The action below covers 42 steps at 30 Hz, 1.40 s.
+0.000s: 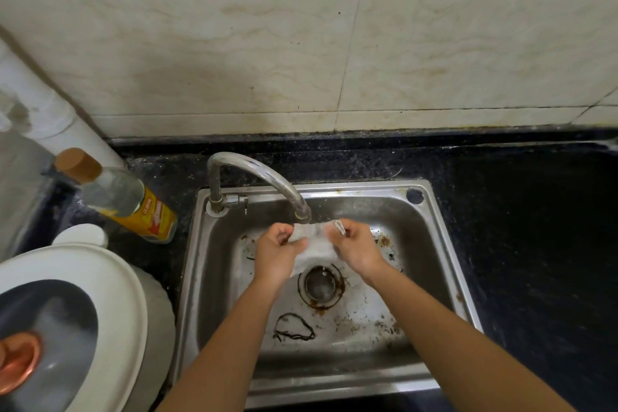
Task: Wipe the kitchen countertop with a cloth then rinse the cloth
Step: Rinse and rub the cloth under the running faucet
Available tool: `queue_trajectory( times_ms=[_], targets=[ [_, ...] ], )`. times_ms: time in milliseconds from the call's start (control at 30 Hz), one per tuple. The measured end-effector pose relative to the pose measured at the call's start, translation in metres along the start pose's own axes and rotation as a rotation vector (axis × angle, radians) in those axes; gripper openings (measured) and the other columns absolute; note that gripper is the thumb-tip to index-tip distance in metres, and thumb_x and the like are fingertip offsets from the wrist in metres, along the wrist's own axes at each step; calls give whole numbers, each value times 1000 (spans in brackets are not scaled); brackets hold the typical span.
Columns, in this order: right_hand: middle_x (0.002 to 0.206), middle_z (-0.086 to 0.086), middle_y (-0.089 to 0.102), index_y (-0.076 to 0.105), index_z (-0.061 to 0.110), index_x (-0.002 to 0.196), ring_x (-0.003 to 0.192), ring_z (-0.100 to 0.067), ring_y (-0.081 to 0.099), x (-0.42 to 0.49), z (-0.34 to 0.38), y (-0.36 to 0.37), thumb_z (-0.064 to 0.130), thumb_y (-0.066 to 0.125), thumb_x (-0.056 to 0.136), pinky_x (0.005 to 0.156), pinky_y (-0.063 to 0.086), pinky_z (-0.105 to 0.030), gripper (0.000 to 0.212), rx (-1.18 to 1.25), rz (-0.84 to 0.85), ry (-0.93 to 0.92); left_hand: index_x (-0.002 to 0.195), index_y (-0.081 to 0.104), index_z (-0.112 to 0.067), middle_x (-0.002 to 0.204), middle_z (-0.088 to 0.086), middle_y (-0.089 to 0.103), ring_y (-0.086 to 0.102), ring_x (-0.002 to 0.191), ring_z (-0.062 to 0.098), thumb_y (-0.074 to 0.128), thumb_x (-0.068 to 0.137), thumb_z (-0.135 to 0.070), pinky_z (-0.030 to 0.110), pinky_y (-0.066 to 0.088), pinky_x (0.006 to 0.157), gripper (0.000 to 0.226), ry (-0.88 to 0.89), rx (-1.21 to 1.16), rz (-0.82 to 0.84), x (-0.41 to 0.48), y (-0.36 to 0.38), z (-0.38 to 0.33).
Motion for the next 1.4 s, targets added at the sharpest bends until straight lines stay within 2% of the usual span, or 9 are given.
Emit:
queue_trajectory(
  times_ms=[100, 200, 400, 633, 733, 933, 1100, 1267, 1400],
  targets=[
    [71, 5, 65, 67, 8, 95, 54, 1, 59, -4, 2, -4, -2, 64, 88, 50, 44, -14, 13, 122, 27, 13, 88, 61, -14, 92, 8, 69, 63, 81, 19, 70, 80, -5, 38, 53, 79, 15, -20, -6, 45, 1, 7, -1],
    [62, 8, 62, 66, 8, 84, 50, 1, 56, -5, 3, -3, 7, 66, 89, 49, 43, -14, 5, 113, 15, -11, 91, 64, -19, 93, 6, 70, 67, 85, 21, 70, 83, -11, 39, 56, 80, 12, -12, -59, 22, 2, 2, -2],
    [57, 3, 43, 45, 18, 65, 50, -8, 39, 5, 12, 32, 34, 49, 99, 49, 35, -22, 38, -48, -7, -35, 92, 67, -15, 85, 4, 70, 67, 80, 19, 58, 92, -32, 30, 54, 66, 19, 12, -149, -177, -7, -35, 5],
    [61, 8, 59, 65, 21, 71, 59, -7, 54, 4, 7, 56, 12, 66, 90, 60, 45, -22, 21, 71, 189, 30, 84, 66, -23, 89, 5, 71, 68, 83, 20, 63, 90, -23, 35, 57, 73, 7, -61, -181, -230, -5, -65, 14],
    [50, 11, 45, 52, 21, 54, 48, -5, 39, 6, 10, 47, 20, 59, 96, 48, 33, -19, 42, -57, 111, -37, 86, 68, -19, 89, 6, 72, 68, 83, 20, 66, 87, -16, 32, 57, 72, 3, -19, -204, -221, -7, -66, 12],
    [51, 2, 35, 35, 17, 58, 48, -12, 35, 6, 20, 25, 40, 37, 102, 51, 31, -26, 50, -154, -99, -66, 82, 69, -17, 84, 4, 72, 67, 75, 15, 59, 92, -30, 28, 57, 65, 19, -33, -238, -239, -10, -51, 15],
    [73, -12, 55, 61, 2, 78, 65, -25, 52, 10, -17, 5, 53, 52, 92, 72, 52, -40, 55, -8, 0, 176, 84, 67, -10, 71, 8, 70, 68, 69, 23, 52, 95, -36, 32, 56, 62, 32, 3, -172, -177, 0, -36, 1],
    [99, -20, 72, 67, 0, 103, 91, -32, 69, 9, -11, 6, 21, 67, 90, 86, 56, -45, 24, 256, 112, 180, 104, 60, -28, 103, 5, 68, 67, 95, 23, 73, 81, -24, 44, 54, 88, 27, -107, -159, 41, 4, -3, 10],
    [110, -17, 65, 59, 19, 114, 98, -33, 65, 15, 1, -8, -4, 68, 81, 87, 54, -43, 42, 250, 60, 130, 111, 63, -22, 106, 5, 69, 65, 94, 17, 70, 75, 7, 24, 51, 76, 46, -45, -90, 209, 1, 10, -4]
  ],
)
Point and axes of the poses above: each hand's wrist, its own x-axis towards the middle knuckle, its own y-axis out of the palm, z = x × y, the point moved 9 cm from there along x, towards the middle knuckle
